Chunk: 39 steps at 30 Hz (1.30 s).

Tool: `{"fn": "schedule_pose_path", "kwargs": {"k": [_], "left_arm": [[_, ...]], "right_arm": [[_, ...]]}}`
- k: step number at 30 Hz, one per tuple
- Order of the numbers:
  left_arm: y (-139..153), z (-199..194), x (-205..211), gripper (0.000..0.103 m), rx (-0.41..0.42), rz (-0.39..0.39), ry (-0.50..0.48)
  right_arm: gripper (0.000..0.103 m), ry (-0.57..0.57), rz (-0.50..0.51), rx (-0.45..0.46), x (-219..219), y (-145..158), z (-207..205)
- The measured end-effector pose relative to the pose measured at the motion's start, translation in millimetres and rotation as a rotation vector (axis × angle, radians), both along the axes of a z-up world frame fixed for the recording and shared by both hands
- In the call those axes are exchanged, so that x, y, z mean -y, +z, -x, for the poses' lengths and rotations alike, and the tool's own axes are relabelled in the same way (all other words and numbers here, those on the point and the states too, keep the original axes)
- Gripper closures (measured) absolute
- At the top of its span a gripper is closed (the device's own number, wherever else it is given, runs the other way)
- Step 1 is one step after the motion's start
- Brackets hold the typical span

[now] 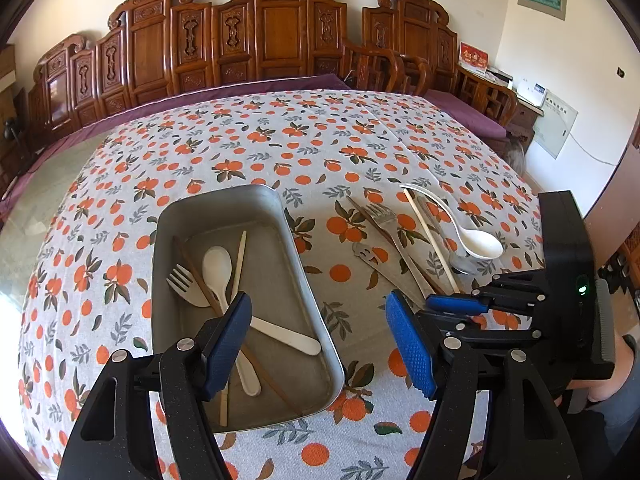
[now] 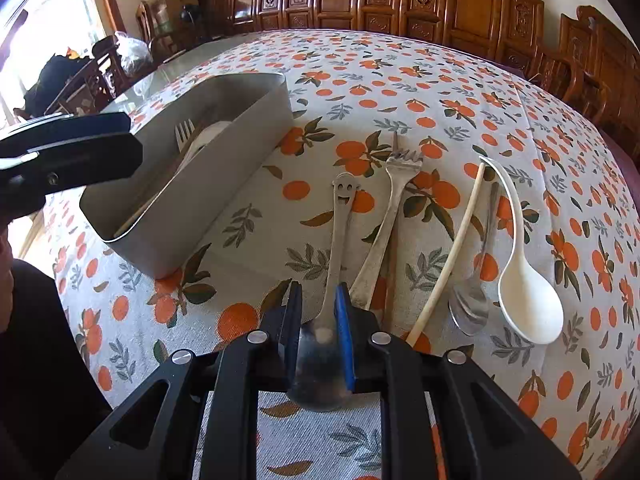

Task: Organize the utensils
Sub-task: 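Grasp the smiley-face metal spoon by its bowl with the right tool, then grasp a metal fork with the left tool while the right tool holds the smiley spoon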

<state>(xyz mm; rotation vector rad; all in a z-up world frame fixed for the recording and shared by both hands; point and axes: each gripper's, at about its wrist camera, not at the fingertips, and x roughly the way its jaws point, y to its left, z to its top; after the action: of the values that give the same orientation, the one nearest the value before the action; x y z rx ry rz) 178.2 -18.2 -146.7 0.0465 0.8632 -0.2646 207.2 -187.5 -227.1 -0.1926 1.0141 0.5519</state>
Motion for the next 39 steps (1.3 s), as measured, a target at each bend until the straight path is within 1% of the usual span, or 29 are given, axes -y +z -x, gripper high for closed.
{"fn": "schedule_pose_path", "kwargs": {"k": [3, 4, 8, 9, 12, 13, 16, 19, 24, 29, 32, 34, 39], "left_arm": [[-1, 0, 1, 0.037, 0.001, -0.002, -0.002], [-1, 0, 2, 0.037, -0.001, -0.005, -0.003], [-1, 1, 3, 0.037, 0.000, -0.008, -0.004], [-1, 1, 3, 0.037, -0.002, -0.008, -0.002], [-1, 2, 4, 0.037, 0.002, -0.006, -0.004], [0, 2, 5, 0.037, 0.006, -0.008, -0.005], [2, 3, 10, 0.037, 0.011, -0.018, -0.010], [3, 4, 16, 0.037, 0.013, -0.028, -0.013], [5, 2, 30, 0.037, 0.004, -0.027, -0.024], [4, -2, 49, 0.037, -0.011, -0.053, -0.048], [1, -6, 60, 0.037, -0.025, -0.056, -0.062], [-2, -13, 69, 0.041, -0.041, -0.052, -0.073], [-16, -33, 87, 0.046, -0.088, -0.038, -0.088]], "right_arm": [[0.084, -0.001, 0.011, -0.004, -6, -1, -6], [0.084, -0.001, 0.021, -0.019, -9, -4, -9], [0.084, 0.010, 0.053, 0.012, -17, -6, -8], [0.092, 0.003, 0.055, 0.016, -16, -6, -8], [0.096, -0.007, 0.025, -0.002, -8, -6, -10], [0.096, -0.011, 0.023, 0.006, -6, -5, -9], [0.096, -0.025, -0.019, 0.016, 5, 4, -7], [0.096, -0.054, -0.063, 0.056, 22, 20, -5], [0.096, -0.118, -0.109, 0.076, 54, 31, -9], [0.096, -0.174, -0.114, 0.078, 84, 26, -20], [0.096, -0.198, -0.110, 0.070, 97, 20, -27], [0.096, -0.213, -0.111, 0.064, 106, 18, -31], [0.096, -0.237, -0.131, 0.048, 119, 14, -38]]}}
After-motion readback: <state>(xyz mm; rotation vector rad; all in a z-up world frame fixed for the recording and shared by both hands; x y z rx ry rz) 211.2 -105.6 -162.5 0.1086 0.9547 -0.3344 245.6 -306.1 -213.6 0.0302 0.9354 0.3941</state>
